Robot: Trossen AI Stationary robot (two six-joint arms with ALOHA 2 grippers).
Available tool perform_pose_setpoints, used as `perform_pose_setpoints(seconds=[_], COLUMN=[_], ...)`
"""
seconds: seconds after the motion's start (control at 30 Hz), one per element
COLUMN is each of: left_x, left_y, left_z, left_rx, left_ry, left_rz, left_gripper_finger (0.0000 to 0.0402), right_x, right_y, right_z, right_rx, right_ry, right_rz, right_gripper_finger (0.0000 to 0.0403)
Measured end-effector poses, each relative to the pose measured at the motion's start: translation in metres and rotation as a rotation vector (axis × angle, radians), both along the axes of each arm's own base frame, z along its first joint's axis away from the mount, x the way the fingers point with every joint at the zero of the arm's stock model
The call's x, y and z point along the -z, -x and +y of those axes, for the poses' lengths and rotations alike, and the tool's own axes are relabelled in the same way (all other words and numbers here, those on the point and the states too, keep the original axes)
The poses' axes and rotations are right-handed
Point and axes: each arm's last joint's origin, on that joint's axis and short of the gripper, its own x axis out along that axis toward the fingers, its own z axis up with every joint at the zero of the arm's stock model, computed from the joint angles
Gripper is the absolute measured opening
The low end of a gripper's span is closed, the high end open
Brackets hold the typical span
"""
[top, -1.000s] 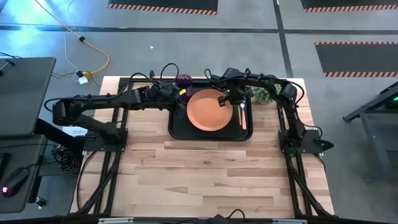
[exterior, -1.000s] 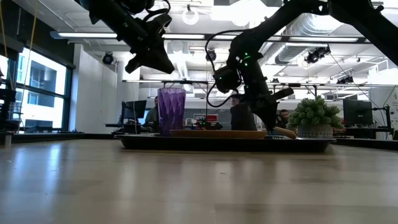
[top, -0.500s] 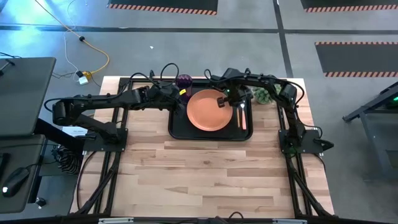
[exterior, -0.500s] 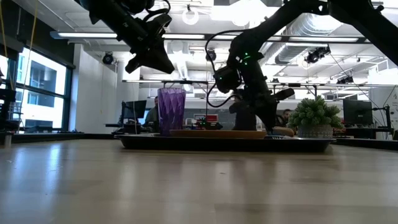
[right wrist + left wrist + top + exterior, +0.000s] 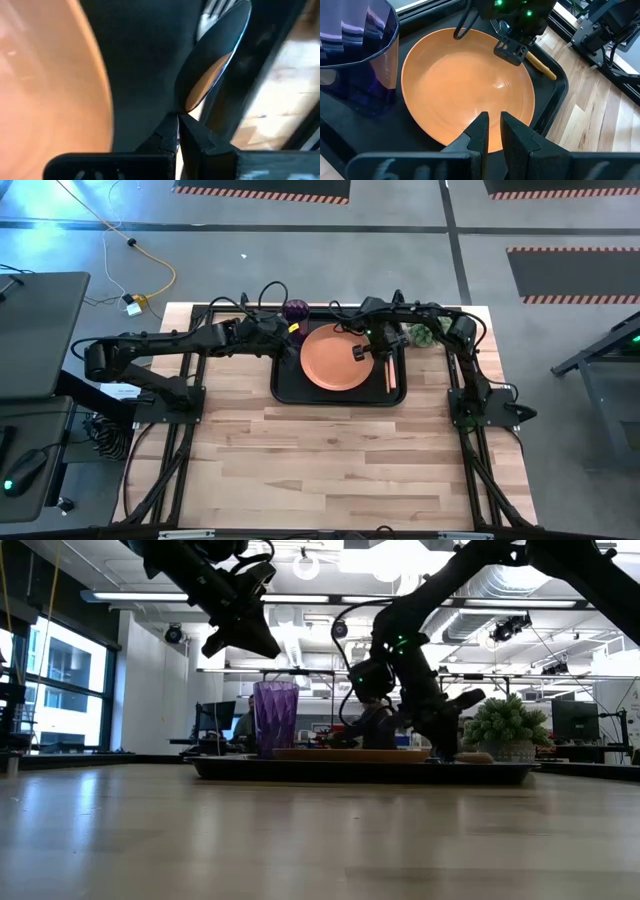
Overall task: Pick and place plate/cup/fork/spoon on tray
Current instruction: Put the yellow spoon on the black tray
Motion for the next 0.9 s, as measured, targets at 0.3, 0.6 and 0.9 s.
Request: perform_pose_setpoints(seconds=[0.3, 0.6, 0.9], left_x=[0.0001, 0.0001, 0.0002], left_y=[0.0000, 0.0001, 0.0001], left_z=[-0.0001, -0.0001, -0.0001], left_rx=[0.000, 0.000, 0.000], left_ry=[0.000, 0.001, 0.001], left_rz=[0.001, 0.002, 0.002], left_gripper_finger=[0.0037, 0.0037, 0.0037], right_x=[0.0017, 0.0026, 0.0028], right_y=[-0.0017, 0.0001, 0.0000], right_z=[-0.0009, -0.0083, -0.0085], right_rx=[0.004, 0.012, 0.000], right_ry=[0.006, 0.028, 0.046], right_rz=[-0.025, -0.042, -0.035], right_gripper_finger=[0.0000, 0.0000, 0.0013])
